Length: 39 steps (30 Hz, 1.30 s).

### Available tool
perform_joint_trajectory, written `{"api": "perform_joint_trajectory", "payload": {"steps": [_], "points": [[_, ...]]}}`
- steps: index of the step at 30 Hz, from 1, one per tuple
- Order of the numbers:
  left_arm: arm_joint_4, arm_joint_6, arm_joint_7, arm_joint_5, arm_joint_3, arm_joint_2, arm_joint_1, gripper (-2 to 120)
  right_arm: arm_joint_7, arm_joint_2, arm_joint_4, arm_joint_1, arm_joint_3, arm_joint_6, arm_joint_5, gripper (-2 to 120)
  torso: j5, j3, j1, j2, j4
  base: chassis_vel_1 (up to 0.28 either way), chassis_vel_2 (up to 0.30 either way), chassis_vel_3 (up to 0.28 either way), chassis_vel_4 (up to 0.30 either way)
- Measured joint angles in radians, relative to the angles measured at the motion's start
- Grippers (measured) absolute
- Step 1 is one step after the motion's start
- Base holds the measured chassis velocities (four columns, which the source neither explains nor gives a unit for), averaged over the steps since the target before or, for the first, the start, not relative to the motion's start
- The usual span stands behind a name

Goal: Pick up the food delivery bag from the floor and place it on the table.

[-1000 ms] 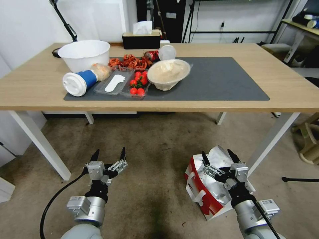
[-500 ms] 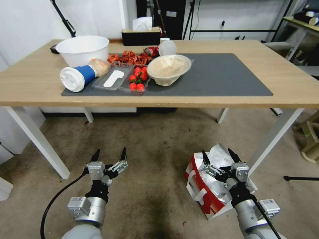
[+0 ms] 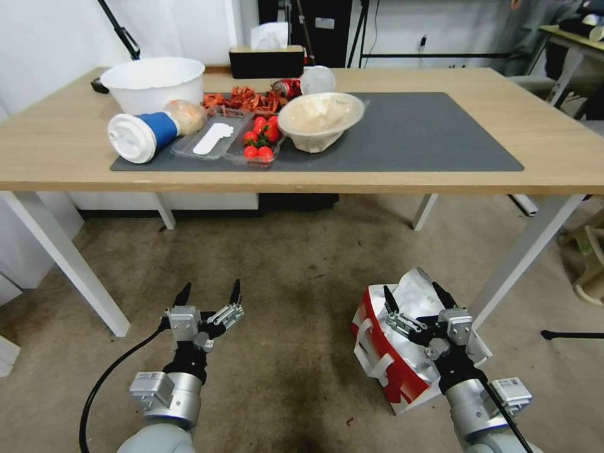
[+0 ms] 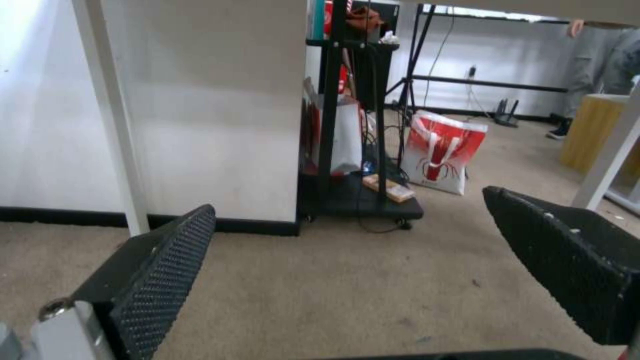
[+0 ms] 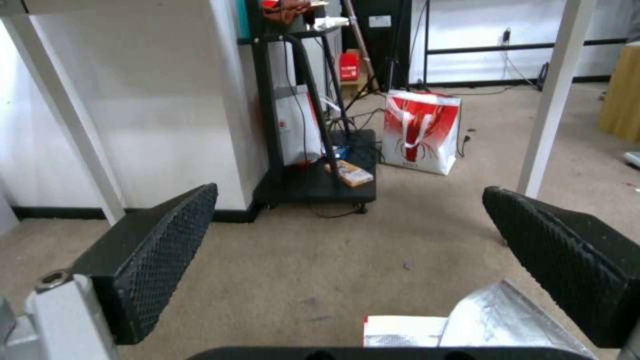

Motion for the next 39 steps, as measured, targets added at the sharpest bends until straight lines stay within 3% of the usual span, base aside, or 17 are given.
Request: {"api": "perform_joint_trajectory", "payload": {"steps": [24,39], "points": [[0.001,0.001,0.002,-0.004,-0.001,0.004,0.0,100,-0.003,0.0,-0.007,-0.003,-0.001,0.007,-0.004,100,0.0,-0.058,-0.02,-0.078,0.0,0.0,0.0,0.0,0.0],[0.012,-0.003,0.002,-0.006,-0.004,0.007,-0.008,100,-0.012,0.0,-0.015,-0.002,-0.002,0.019,-0.012,100,0.0,-0.113,-0.034,-0.148,-0.0001,0.0,0.0,0.0,0.0]]}}
